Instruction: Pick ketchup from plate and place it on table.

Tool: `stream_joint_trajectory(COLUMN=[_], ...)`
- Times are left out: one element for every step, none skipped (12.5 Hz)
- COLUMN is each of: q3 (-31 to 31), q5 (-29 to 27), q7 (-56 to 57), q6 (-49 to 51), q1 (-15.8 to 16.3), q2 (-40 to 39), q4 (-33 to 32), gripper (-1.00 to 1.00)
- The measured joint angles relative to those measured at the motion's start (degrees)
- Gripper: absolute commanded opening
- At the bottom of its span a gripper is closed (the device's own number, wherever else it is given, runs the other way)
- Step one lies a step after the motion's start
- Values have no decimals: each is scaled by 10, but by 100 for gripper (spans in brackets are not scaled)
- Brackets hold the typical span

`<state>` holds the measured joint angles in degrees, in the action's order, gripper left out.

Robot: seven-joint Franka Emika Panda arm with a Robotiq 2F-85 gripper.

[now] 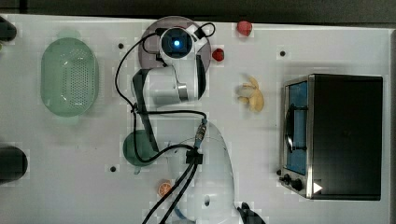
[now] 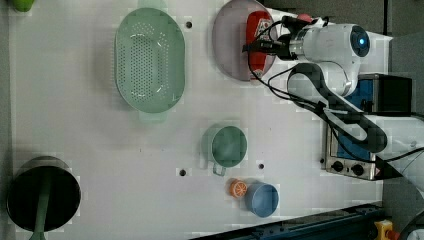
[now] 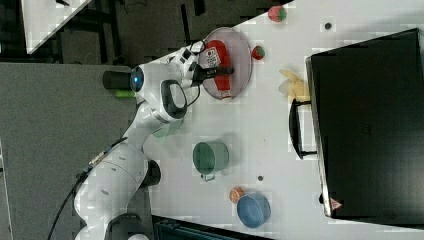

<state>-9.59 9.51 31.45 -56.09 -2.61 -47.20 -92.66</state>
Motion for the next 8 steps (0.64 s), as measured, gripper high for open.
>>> stream_joint_trajectory(q3=[5, 6, 5, 6, 4, 3, 1, 0], q5=[-1, -2, -6, -16, -35, -65, -82, -90], q7=[0, -1, -1, -1, -1, -1, -1, -2], q6=[4, 20, 55, 94, 128, 158, 187, 213], q1=[3, 3, 2, 2, 0, -1, -5, -9], q2=[2, 6, 14, 27, 47, 72, 99, 129], q4=[2, 5, 11, 17, 20, 22, 24, 24], gripper=[21, 21, 21, 21, 21, 21, 21, 21])
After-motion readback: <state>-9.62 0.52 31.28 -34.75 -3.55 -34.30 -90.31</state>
